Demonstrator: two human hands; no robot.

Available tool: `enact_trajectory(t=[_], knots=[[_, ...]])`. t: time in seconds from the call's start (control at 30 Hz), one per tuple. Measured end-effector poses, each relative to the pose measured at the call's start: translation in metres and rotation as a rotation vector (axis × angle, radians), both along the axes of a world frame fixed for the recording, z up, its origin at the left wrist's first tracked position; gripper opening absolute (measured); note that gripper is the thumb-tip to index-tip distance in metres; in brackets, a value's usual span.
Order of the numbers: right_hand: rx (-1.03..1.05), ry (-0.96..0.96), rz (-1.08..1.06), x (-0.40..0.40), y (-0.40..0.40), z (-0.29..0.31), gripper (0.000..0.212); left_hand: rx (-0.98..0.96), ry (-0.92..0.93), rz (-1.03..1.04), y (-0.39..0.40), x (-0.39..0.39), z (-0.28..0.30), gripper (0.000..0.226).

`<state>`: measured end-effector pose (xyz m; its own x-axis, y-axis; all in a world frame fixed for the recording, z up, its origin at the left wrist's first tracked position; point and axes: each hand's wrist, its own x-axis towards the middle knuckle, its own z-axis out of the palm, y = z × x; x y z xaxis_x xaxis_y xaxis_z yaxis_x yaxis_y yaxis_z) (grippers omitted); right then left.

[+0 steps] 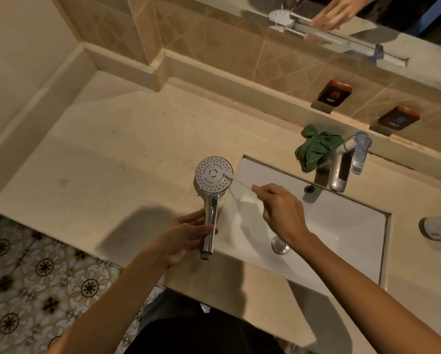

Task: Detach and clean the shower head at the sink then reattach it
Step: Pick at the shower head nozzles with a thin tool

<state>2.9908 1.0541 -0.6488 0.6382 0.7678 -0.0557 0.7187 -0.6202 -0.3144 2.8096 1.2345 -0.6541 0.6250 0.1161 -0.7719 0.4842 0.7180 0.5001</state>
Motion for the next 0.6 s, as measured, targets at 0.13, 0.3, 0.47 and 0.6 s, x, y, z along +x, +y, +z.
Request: enact_trajectory(t=[0.13, 0.3, 0.47, 0.6], knots=[[-0.041, -0.014, 0.081, 0.005, -0.004, 0.003, 0.05, 0.003, 0.006, -0.013, -0.004, 0.0, -0.001, 0.058], [-0.071, 0.018, 0.153, -0.003, -0.006, 0.005, 0.048, 0.005, 0.004, -0.02, -0.005, 0.001, -0.001, 0.058], [0.007, 0.059, -0.013, 0.003, -0.006, 0.002, 0.045, -0.006, -0.004, -0.012, -0.003, -0.001, -0.002, 0.057], [-0.003, 0.07, 0.052, -0.009, -0.008, -0.002, 0.046, -0.003, 0.006, -0.023, -0.002, -0.007, -0.004, 0.051]])
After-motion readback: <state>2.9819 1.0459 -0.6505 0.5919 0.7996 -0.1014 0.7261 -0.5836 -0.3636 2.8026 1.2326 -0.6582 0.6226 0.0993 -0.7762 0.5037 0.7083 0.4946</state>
